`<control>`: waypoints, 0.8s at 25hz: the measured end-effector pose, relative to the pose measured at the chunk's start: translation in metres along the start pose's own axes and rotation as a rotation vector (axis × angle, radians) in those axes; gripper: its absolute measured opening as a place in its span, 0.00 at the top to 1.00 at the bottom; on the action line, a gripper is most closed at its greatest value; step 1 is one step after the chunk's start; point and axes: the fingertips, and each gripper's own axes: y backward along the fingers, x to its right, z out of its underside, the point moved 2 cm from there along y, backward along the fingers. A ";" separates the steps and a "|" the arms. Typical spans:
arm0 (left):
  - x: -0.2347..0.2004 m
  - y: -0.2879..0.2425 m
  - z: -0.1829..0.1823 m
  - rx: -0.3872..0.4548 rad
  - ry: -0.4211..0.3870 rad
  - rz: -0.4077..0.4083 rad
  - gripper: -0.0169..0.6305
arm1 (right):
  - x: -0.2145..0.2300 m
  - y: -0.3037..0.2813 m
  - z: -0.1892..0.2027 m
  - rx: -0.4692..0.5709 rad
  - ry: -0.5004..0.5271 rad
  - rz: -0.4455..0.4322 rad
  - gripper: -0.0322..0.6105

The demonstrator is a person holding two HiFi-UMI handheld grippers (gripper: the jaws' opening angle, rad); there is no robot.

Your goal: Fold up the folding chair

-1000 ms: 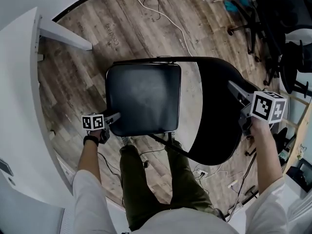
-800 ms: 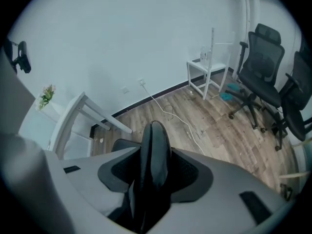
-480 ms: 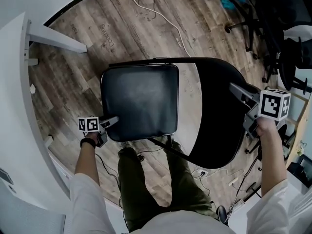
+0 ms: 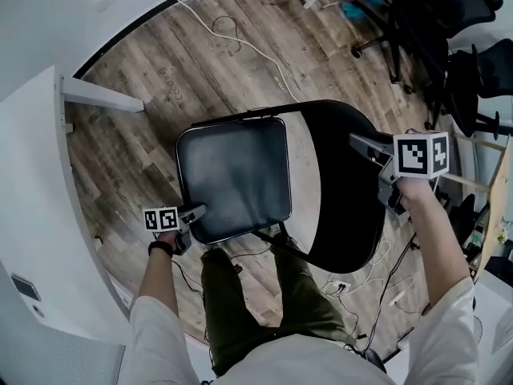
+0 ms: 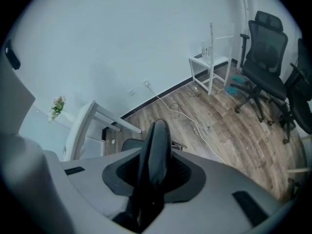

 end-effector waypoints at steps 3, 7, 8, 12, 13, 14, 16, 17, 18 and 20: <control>0.036 0.002 0.005 0.000 -0.009 -0.021 0.44 | -0.005 0.016 -0.005 -0.011 -0.022 -0.021 0.78; 0.089 0.002 0.013 -0.013 -0.027 -0.034 0.45 | -0.009 0.039 -0.007 -0.024 -0.045 -0.039 0.80; 0.104 0.001 0.015 -0.016 -0.033 -0.034 0.45 | -0.009 0.046 -0.008 -0.026 -0.050 -0.043 0.80; 0.164 -0.009 0.021 -0.025 -0.051 -0.035 0.45 | -0.008 0.068 -0.013 -0.036 -0.062 -0.053 0.81; 0.177 -0.011 0.023 -0.027 -0.056 -0.042 0.45 | -0.008 0.072 -0.014 -0.040 -0.063 -0.051 0.81; 0.190 -0.014 0.024 -0.030 -0.063 -0.053 0.44 | -0.007 0.076 -0.015 -0.042 -0.063 -0.049 0.81; 0.213 -0.020 0.026 -0.038 -0.081 -0.082 0.43 | -0.005 0.085 -0.018 -0.042 -0.060 -0.043 0.81; 0.225 -0.024 0.028 -0.047 -0.090 -0.094 0.42 | -0.003 0.089 -0.018 -0.043 -0.060 -0.040 0.81; 0.236 -0.028 0.031 -0.059 -0.100 -0.105 0.42 | -0.001 0.094 -0.018 -0.044 -0.060 -0.036 0.81; 0.260 -0.037 0.035 -0.080 -0.122 -0.125 0.41 | 0.003 0.103 -0.019 -0.044 -0.060 -0.027 0.81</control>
